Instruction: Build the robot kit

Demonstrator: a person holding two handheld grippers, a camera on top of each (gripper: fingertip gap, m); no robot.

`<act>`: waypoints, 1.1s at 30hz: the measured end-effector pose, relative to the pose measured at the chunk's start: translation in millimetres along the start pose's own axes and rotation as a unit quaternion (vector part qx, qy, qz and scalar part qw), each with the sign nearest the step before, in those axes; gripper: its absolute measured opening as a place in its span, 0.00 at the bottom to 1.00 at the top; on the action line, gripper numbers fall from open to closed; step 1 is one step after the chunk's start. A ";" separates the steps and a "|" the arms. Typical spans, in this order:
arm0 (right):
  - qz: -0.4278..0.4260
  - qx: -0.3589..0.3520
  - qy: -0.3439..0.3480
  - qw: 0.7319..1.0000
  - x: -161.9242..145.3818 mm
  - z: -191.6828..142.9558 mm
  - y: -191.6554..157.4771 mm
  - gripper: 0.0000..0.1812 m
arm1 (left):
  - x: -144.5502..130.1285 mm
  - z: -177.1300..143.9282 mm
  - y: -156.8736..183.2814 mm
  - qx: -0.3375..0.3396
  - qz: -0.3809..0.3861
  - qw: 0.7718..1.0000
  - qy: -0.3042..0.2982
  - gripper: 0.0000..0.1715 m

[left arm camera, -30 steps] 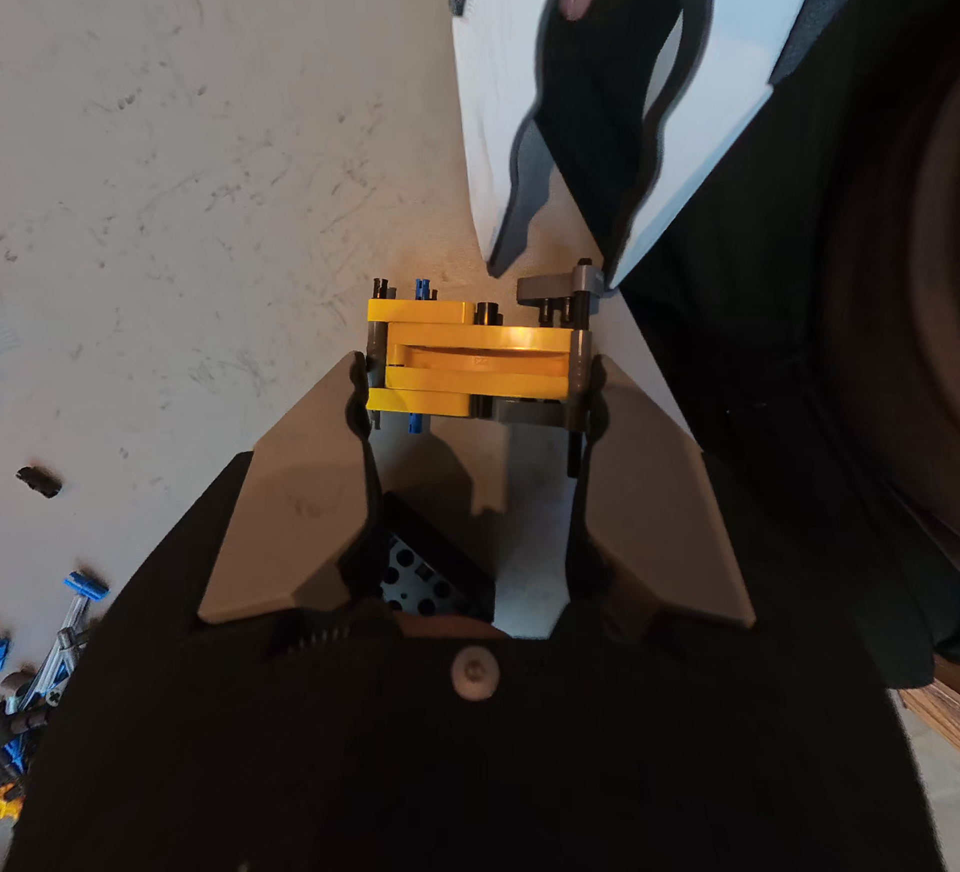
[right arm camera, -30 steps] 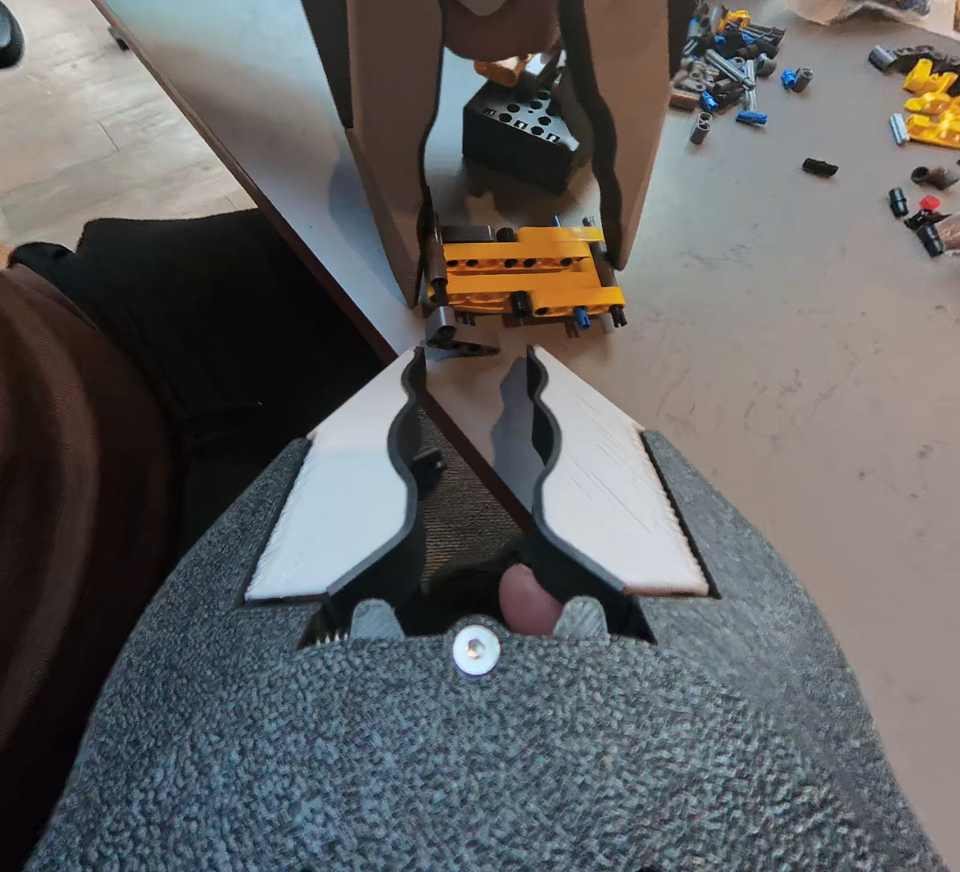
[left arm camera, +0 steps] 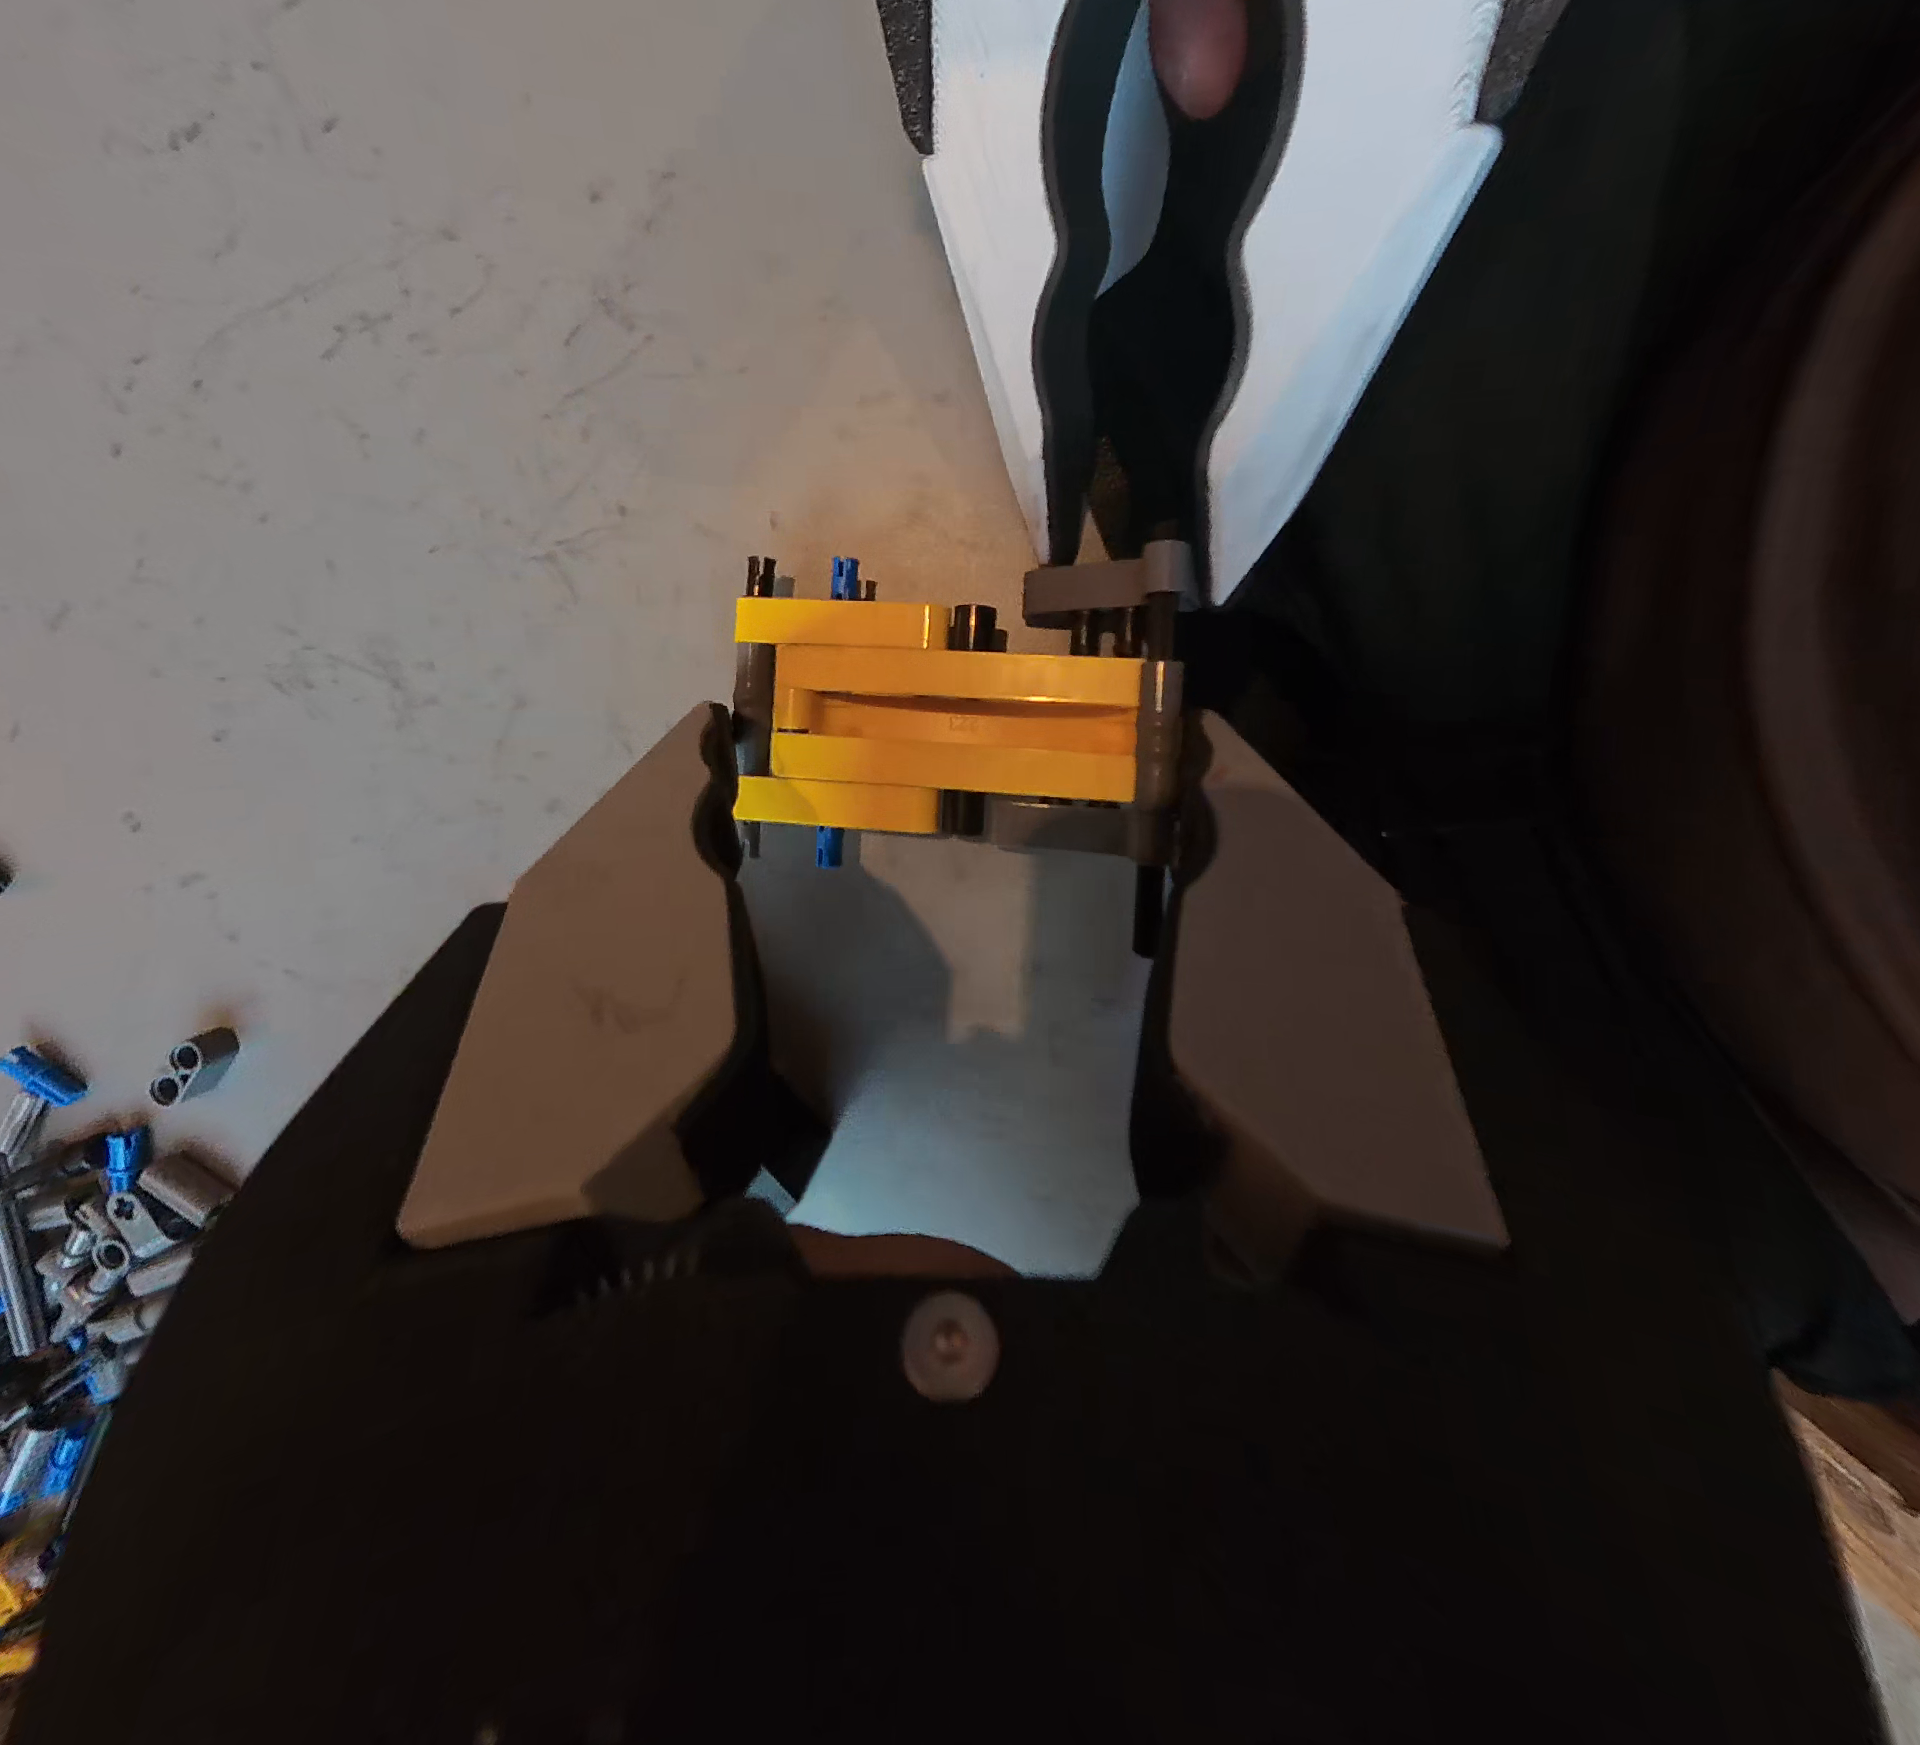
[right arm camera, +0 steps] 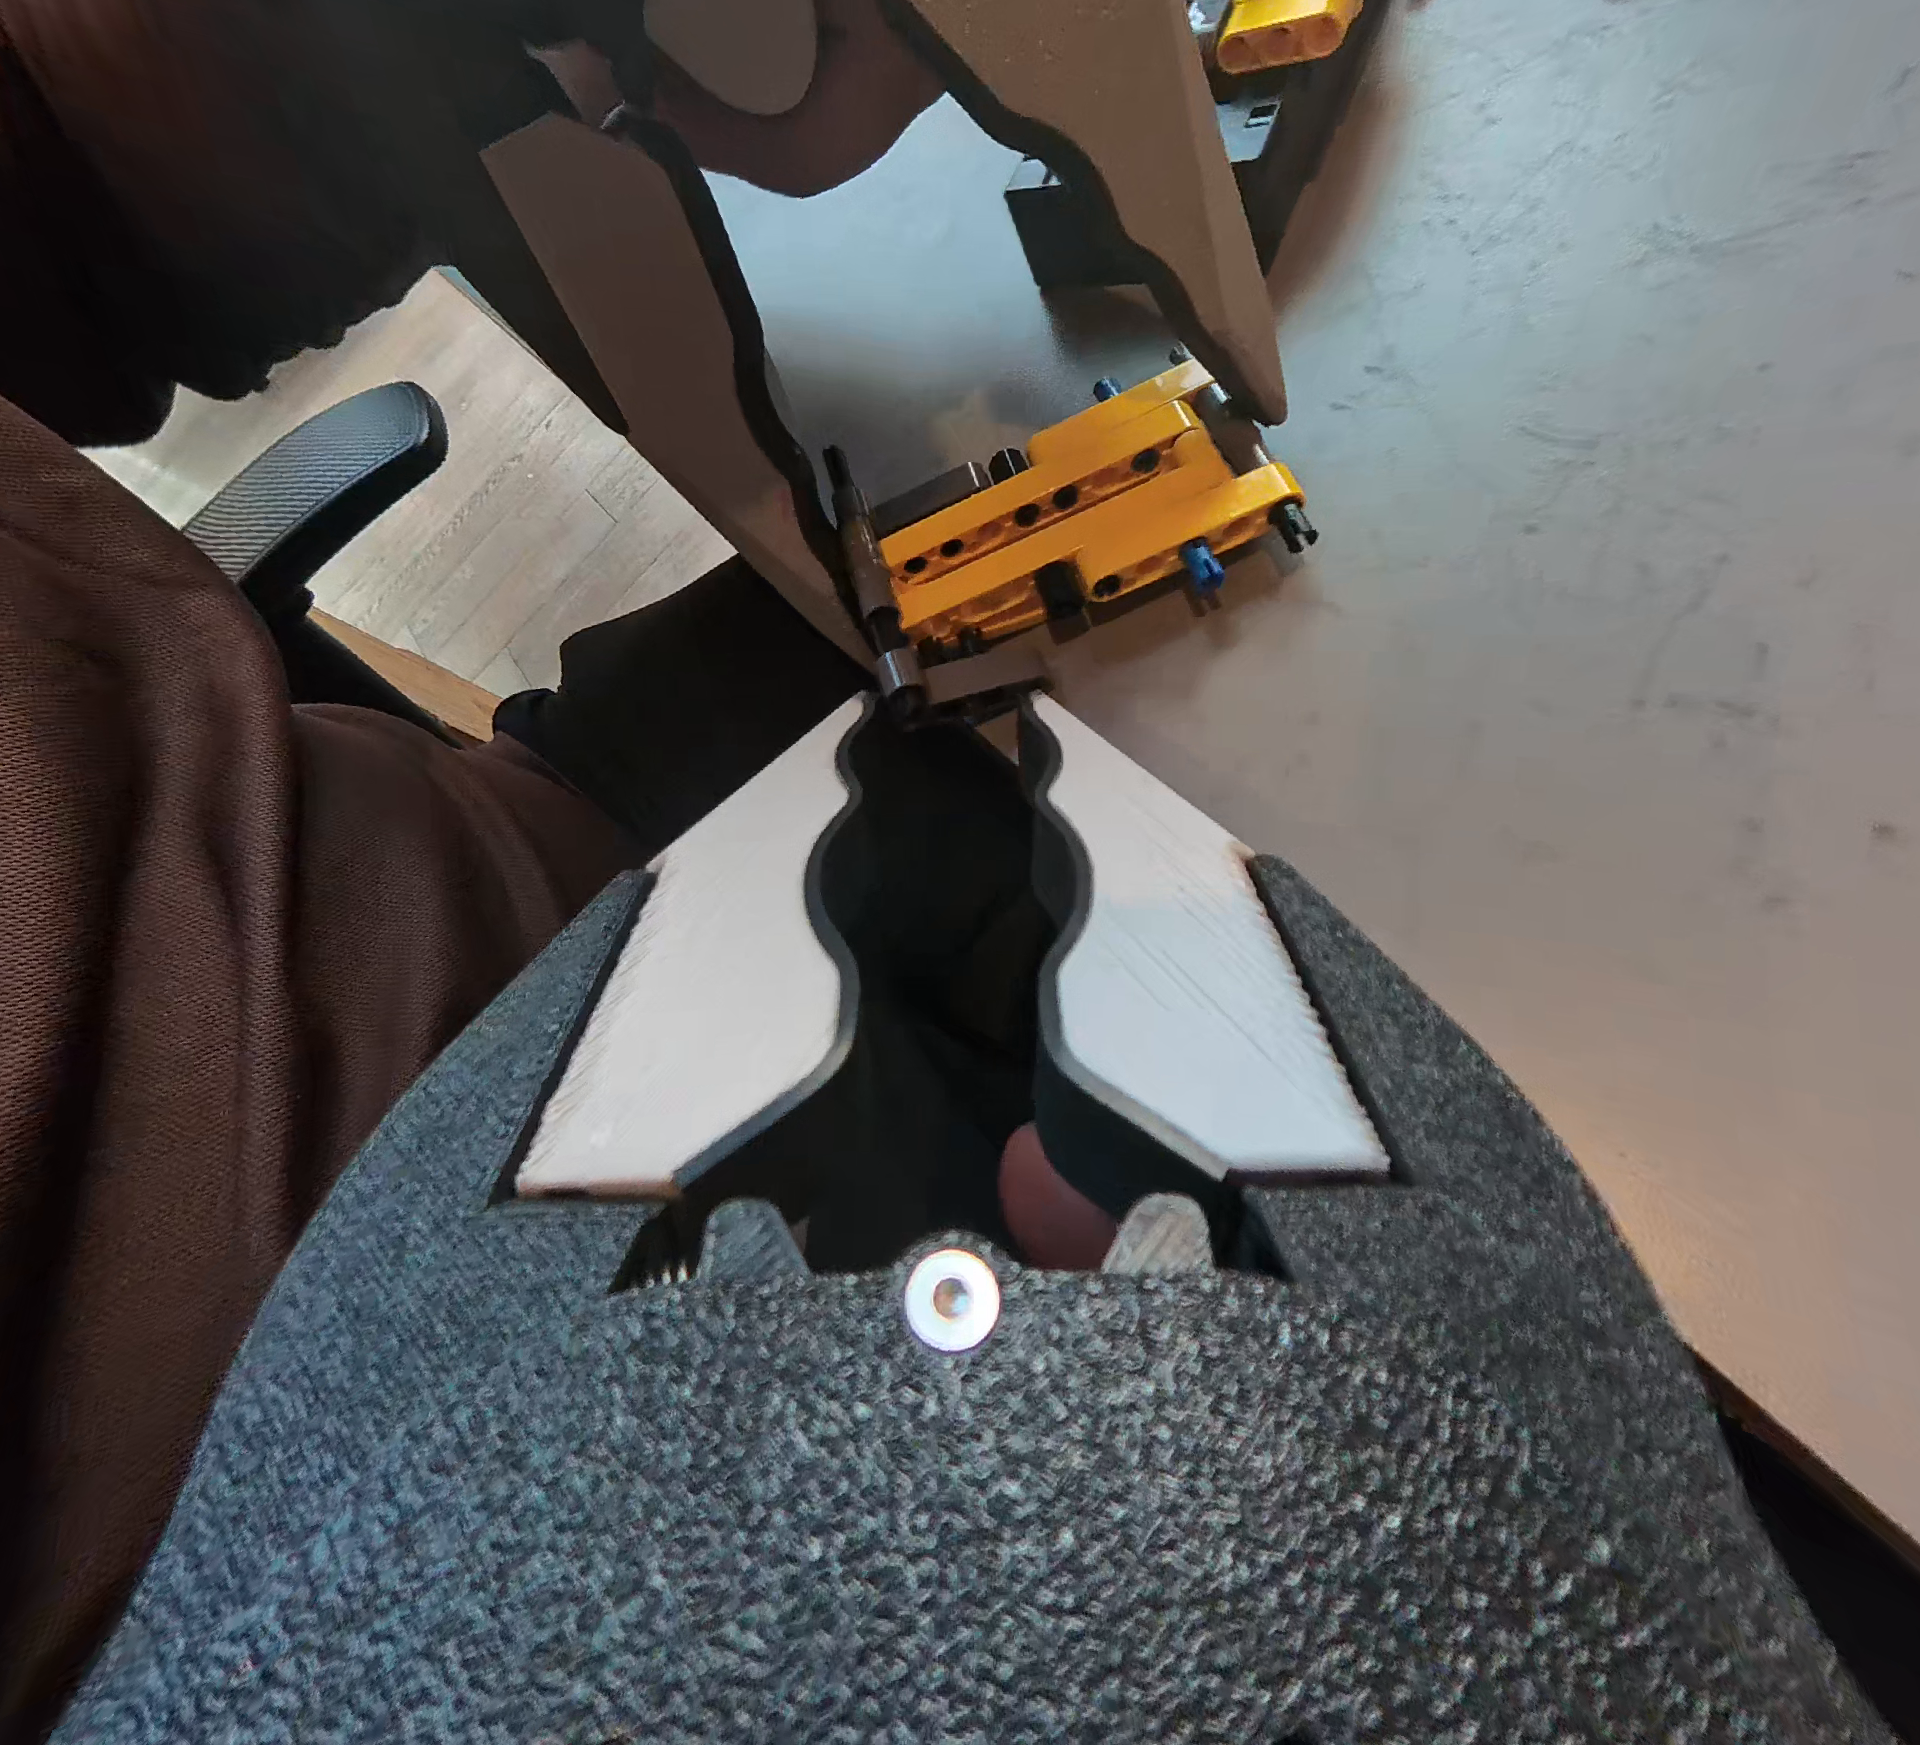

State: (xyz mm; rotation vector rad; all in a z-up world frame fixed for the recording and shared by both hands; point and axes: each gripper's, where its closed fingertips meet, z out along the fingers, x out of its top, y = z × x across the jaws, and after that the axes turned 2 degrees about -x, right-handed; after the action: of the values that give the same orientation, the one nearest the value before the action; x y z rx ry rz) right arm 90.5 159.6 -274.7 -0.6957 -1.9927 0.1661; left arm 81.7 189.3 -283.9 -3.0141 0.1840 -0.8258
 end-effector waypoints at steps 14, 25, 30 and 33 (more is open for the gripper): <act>-0.096 -0.055 0.041 0.993 8.2 2.5 -1.3 0.12 | -3.7 -0.7 1.1 0.009 -0.030 0.999 0.031 0.48; -0.063 -0.022 0.054 0.996 10.2 1.5 0.3 0.14 | -5.8 2.6 2.3 0.012 -0.033 0.999 0.024 0.50; -0.072 -0.026 0.044 0.996 7.2 4.2 -0.3 0.13 | -6.7 0.9 2.0 0.016 -0.027 0.999 0.016 0.50; -0.074 -0.028 0.039 0.996 5.3 5.6 0.6 0.13 | -6.6 -3.2 1.4 0.016 -0.031 0.999 0.013 0.50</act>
State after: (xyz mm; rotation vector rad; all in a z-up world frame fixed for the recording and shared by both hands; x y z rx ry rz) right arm 84.1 163.9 -273.8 -0.5784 -1.9710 -0.0059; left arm 74.3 188.8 -284.6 -2.9935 0.0778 -0.8649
